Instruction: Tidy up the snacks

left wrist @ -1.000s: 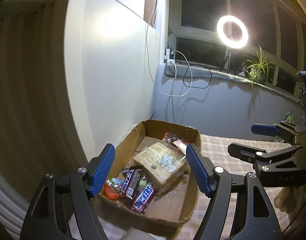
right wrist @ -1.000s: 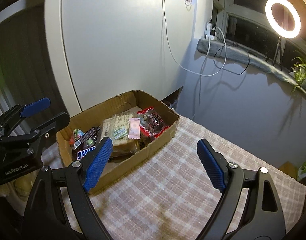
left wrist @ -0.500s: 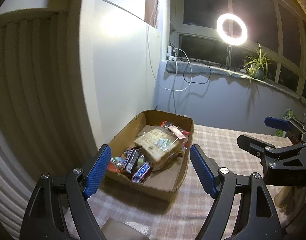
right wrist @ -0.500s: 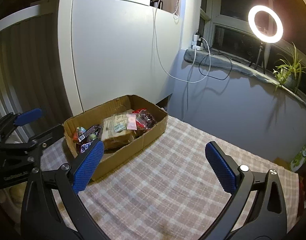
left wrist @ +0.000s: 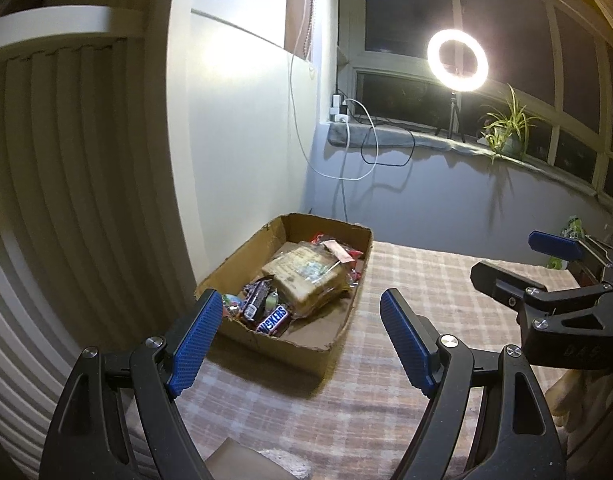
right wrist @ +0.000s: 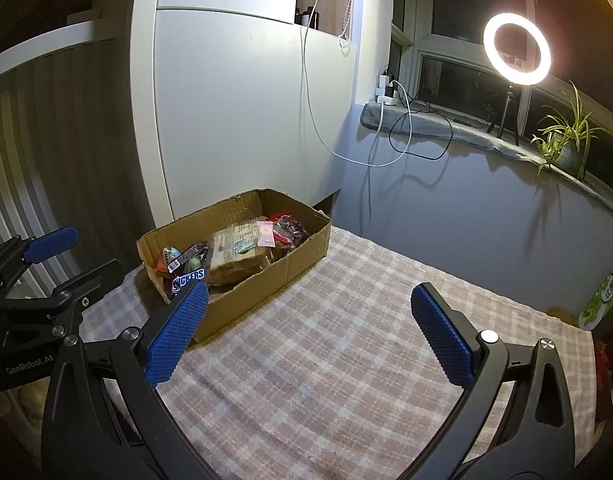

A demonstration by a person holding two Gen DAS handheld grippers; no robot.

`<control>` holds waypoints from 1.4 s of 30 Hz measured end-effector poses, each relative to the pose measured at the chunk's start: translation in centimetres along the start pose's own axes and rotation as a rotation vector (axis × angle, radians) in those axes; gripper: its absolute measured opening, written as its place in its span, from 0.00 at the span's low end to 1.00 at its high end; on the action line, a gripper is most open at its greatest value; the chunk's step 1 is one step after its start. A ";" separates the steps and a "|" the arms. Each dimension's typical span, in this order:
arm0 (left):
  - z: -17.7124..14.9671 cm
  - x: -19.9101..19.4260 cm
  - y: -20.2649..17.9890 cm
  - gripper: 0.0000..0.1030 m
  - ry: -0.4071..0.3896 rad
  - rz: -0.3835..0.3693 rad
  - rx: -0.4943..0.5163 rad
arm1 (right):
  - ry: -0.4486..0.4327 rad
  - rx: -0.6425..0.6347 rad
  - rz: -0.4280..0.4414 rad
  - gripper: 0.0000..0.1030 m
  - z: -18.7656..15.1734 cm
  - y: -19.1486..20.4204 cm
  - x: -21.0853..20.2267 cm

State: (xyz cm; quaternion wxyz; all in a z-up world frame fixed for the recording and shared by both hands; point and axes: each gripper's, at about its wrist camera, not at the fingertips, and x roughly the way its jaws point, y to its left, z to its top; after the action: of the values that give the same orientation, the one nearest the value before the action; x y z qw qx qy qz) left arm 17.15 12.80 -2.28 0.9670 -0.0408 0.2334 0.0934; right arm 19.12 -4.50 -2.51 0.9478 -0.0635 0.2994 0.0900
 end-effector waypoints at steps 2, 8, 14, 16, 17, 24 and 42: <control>0.0 -0.3 0.0 0.79 -0.006 -0.002 -0.002 | -0.001 0.001 -0.002 1.00 -0.1 0.0 -0.2; 0.0 -0.4 0.0 0.79 -0.009 -0.002 -0.001 | -0.004 -0.001 -0.005 1.00 -0.1 -0.1 -0.7; -0.1 -0.6 -0.1 0.79 -0.010 -0.002 -0.002 | -0.005 -0.001 -0.006 1.00 -0.1 -0.1 -0.8; -0.1 -0.7 -0.1 0.79 -0.011 0.000 -0.003 | -0.001 -0.003 -0.005 1.00 -0.2 -0.1 -0.8; -0.1 -0.7 0.0 0.79 -0.011 0.000 -0.003 | 0.000 -0.004 -0.007 1.00 -0.2 -0.1 -0.8; 0.0 -0.8 0.0 0.79 -0.015 0.005 -0.003 | 0.002 -0.001 -0.008 1.00 -0.3 -0.2 -0.6; -0.1 -0.7 -0.2 0.79 -0.026 0.018 0.004 | 0.003 0.007 -0.017 1.00 -0.5 -0.5 -0.6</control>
State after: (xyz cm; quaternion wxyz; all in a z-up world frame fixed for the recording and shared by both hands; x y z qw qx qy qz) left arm 16.53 12.50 -2.02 0.9692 -0.0352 0.2212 0.1022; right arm 18.43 -5.13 -2.53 0.9482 -0.0627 0.3008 0.0806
